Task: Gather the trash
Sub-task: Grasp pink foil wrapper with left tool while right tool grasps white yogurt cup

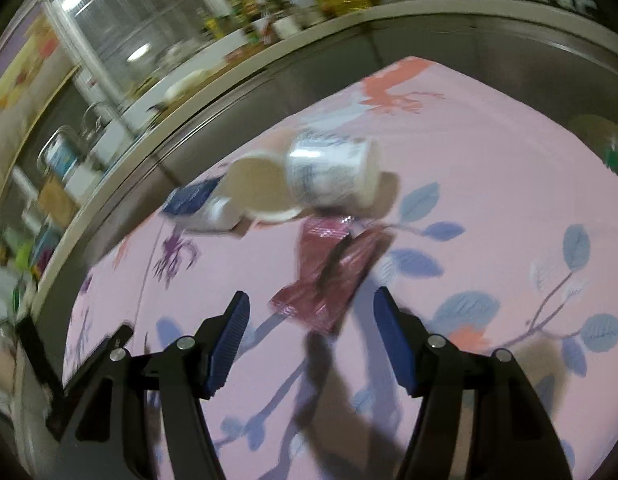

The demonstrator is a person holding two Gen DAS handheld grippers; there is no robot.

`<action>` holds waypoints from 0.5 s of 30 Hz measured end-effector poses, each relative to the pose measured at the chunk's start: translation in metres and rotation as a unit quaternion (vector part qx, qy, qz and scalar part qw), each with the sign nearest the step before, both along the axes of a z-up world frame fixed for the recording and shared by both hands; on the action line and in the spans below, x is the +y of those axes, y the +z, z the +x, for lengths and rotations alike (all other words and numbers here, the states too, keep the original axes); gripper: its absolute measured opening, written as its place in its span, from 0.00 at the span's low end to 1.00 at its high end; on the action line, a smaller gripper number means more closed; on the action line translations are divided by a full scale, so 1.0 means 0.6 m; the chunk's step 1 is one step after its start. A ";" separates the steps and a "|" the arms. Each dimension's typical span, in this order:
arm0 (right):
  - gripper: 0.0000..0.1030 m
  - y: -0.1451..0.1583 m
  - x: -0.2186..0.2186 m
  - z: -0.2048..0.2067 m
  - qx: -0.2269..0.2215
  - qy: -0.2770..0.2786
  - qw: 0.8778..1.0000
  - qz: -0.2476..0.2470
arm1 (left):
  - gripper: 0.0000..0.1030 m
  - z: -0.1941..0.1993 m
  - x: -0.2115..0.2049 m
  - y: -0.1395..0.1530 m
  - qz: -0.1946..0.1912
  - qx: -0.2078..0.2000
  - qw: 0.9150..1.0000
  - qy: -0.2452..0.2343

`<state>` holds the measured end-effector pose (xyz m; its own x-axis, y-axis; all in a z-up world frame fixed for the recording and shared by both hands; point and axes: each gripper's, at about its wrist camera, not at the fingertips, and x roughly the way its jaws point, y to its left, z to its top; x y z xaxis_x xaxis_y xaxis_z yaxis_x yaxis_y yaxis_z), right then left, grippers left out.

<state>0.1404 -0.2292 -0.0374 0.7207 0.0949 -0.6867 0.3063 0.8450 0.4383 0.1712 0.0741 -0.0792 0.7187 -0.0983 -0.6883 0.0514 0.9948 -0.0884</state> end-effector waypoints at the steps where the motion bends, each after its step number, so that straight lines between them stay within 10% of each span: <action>1: 0.60 -0.003 -0.010 0.005 0.003 -0.007 1.000 0.006 | 0.67 0.000 0.001 0.000 0.000 0.000 1.000 0.000; 8: 0.55 -0.025 -0.041 0.053 0.020 -0.014 0.999 0.041 | 0.67 0.001 0.002 -0.001 -0.003 0.002 1.000 0.001; 15: 0.55 -0.017 0.074 0.091 -0.009 0.152 0.984 0.097 | 0.67 -0.004 0.006 0.004 -0.021 -0.008 1.000 -0.012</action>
